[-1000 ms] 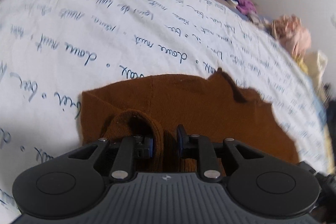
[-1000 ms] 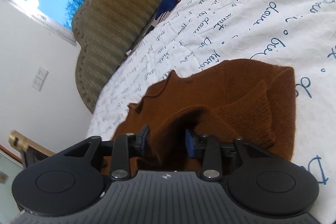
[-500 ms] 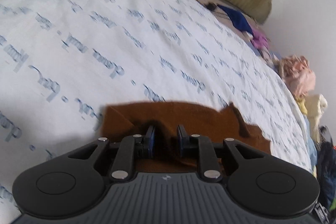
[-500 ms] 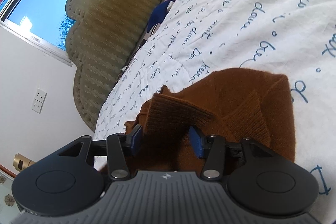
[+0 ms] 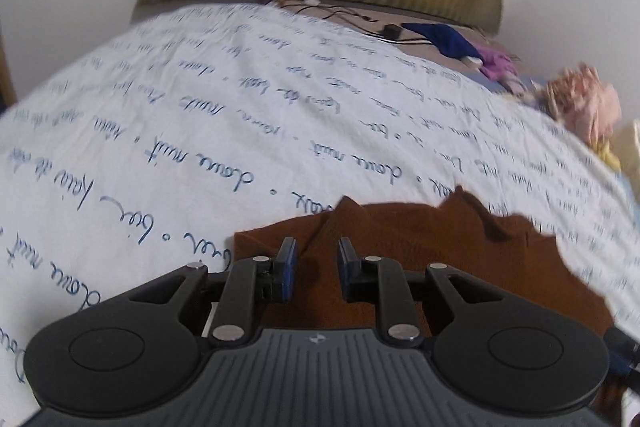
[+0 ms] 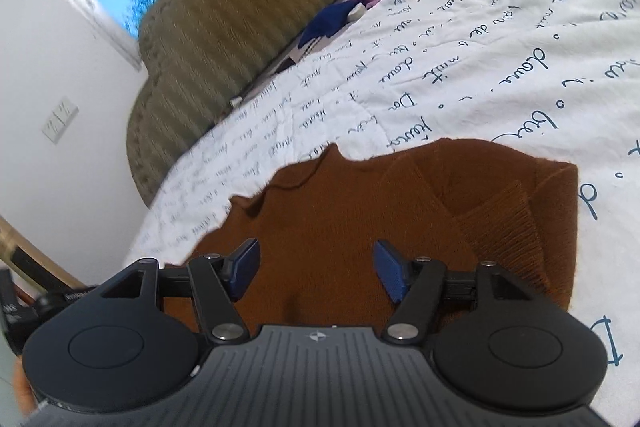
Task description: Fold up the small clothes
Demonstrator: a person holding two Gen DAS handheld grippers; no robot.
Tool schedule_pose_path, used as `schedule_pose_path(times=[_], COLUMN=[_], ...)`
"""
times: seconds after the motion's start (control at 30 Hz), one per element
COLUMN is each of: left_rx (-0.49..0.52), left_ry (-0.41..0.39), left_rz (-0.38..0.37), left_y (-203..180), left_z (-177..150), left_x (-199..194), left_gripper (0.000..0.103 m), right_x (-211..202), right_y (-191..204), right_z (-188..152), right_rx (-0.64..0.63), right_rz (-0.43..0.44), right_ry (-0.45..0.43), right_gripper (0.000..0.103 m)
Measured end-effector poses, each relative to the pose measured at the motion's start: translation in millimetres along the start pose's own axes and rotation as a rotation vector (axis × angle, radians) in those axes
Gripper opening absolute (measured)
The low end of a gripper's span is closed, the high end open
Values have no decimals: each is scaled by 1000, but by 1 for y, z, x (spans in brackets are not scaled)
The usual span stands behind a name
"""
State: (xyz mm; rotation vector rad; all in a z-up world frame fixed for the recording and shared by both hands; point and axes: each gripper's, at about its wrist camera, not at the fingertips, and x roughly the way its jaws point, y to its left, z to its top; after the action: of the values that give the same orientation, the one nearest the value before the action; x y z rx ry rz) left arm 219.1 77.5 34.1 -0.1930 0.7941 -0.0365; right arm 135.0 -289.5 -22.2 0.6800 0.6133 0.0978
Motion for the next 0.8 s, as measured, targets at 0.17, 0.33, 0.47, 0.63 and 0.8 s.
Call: schedule_pose_path(times=[0.17, 0.33, 0.47, 0.63, 0.8], left_rx=[144, 185, 190, 210, 257], left_ry=[12, 28, 27, 5, -26], left_rz=[75, 106, 107, 134, 167], left_y=[-20, -20, -20, -20, -17], left_z=[-15, -24, -26, -33, -46], left_x=[7, 14, 10, 5, -3], left_gripper=[21, 21, 23, 61, 63], right_x=[-3, -12, -12, -9, -8], right_y=[10, 21, 26, 16, 8], right_z=[-8, -14, -21, -26, -34], right_rx=[-104, -201, -294, -312, -354], right_rz=[-110, -175, -223, -259, -295], right_ry=[-17, -60, -70, -74, -69], right_gripper=[68, 82, 87, 88, 91])
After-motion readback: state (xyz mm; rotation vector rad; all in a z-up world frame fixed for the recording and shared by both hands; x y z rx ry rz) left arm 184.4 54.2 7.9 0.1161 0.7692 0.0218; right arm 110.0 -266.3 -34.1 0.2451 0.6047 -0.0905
